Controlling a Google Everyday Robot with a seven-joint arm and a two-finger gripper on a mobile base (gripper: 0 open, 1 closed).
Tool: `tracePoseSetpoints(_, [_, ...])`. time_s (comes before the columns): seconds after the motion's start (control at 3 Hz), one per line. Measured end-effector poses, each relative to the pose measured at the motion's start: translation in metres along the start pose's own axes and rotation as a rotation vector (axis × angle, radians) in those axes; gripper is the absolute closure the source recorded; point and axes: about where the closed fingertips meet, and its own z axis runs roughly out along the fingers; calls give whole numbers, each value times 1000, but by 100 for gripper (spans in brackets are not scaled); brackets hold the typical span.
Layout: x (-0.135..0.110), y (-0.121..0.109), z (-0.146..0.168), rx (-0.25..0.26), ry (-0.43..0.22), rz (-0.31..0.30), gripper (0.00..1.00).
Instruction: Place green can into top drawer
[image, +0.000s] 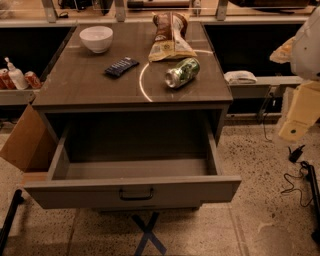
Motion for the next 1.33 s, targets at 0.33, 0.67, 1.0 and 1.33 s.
tracePoseSetpoints(0.33, [0,0,0,0,0,0,0])
tracePoseSetpoints(0.67, [-34,-15,26,-38,-55,-137,0])
tracePoseSetpoints(1.0, [-69,-25,57,-85,-109,-282,0])
tracePoseSetpoints(1.33, [-69,-27,58,-80,-112,-289,0])
